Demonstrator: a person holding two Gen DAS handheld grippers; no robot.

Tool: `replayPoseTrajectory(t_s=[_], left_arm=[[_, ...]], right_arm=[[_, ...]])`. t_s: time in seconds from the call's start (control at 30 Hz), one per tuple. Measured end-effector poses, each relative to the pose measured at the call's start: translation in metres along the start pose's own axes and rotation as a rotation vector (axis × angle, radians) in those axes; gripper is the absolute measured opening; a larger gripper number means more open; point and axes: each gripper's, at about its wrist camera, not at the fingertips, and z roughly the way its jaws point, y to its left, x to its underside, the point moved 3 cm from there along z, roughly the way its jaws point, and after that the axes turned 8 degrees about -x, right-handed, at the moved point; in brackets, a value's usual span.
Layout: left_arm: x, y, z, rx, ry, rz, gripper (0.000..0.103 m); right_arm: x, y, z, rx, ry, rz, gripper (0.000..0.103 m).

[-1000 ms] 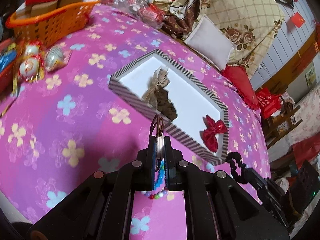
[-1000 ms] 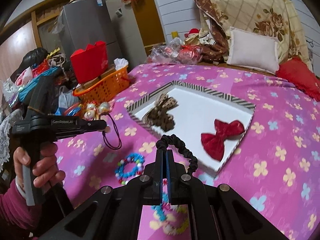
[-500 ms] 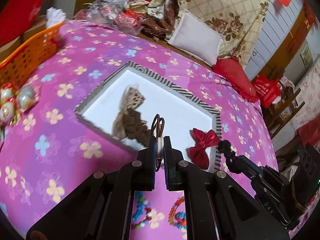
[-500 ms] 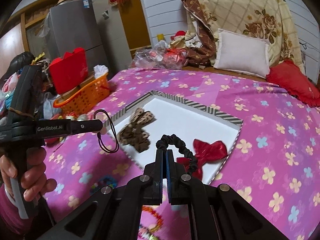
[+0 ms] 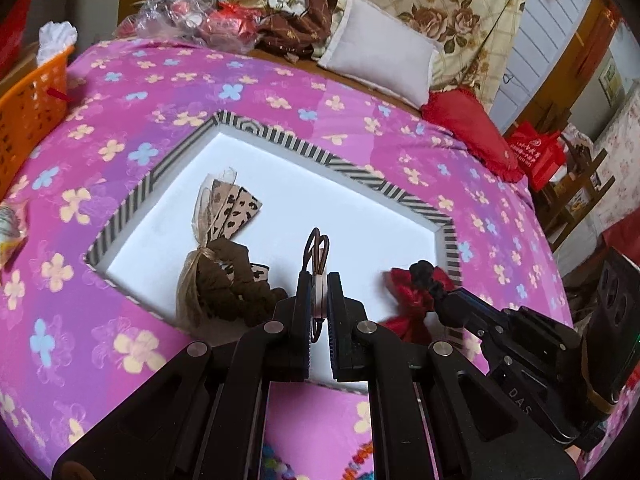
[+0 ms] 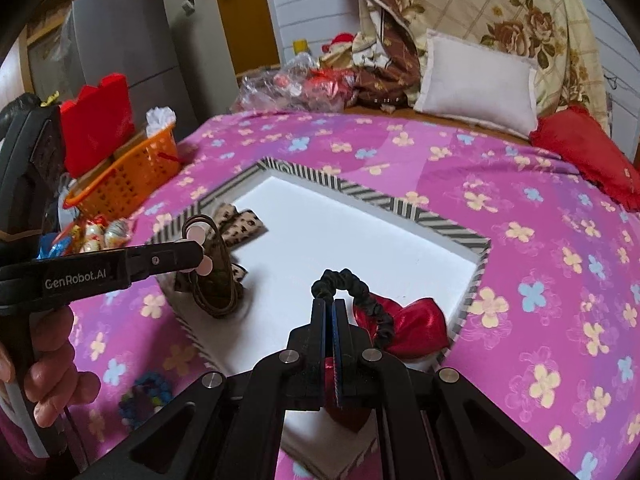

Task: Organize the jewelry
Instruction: 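Lower the bracelet and scrunchie into the tray and open both grippers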

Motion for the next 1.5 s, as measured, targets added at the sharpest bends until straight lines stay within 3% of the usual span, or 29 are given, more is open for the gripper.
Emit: replayPoseTrajectory(t_s=[0.2,0.5,0.63,0.7,0.77,0.83,1.07,1.5], left_arm=[[0.004,0.018,0.03,-0.043,0.063,-0.027,0.005],[0.006,0.028,0.045,-0.069,0.09,-0.051,0.006],[0.008,0.028,0.045,-0.076,0.087,-0.052,0.01],[0.008,0.028,0.044,-0.072,0.084,-0.054,0.019],[0.009,0.03,0.043,-0.058,0.083,-0.07,0.031],[0.009,0.031,0.04,-0.049,0.079,-0.081,0.041],[0.014,0.031,0.022,-0.072,0.051,-0.076,0.046],[0.039,0.011,-0.034,-0.217,-0.075,0.034,0.048]], right_arm=[[0.002,0.001,0.032,-0.051,0.072,0.02,0.003],[0.01,0.005,0.05,-0.098,0.128,0.045,0.003],[0.012,0.005,0.037,-0.111,0.102,0.062,0.009],[0.012,0.007,0.027,-0.113,0.079,0.061,0.026],[0.013,0.009,0.016,-0.11,0.048,0.057,0.035],[0.015,0.012,0.009,-0.107,0.038,0.054,0.035],[0.026,0.017,-0.014,-0.086,0.017,0.053,0.035],[0.046,0.024,-0.054,-0.019,-0.037,0.111,0.042]])
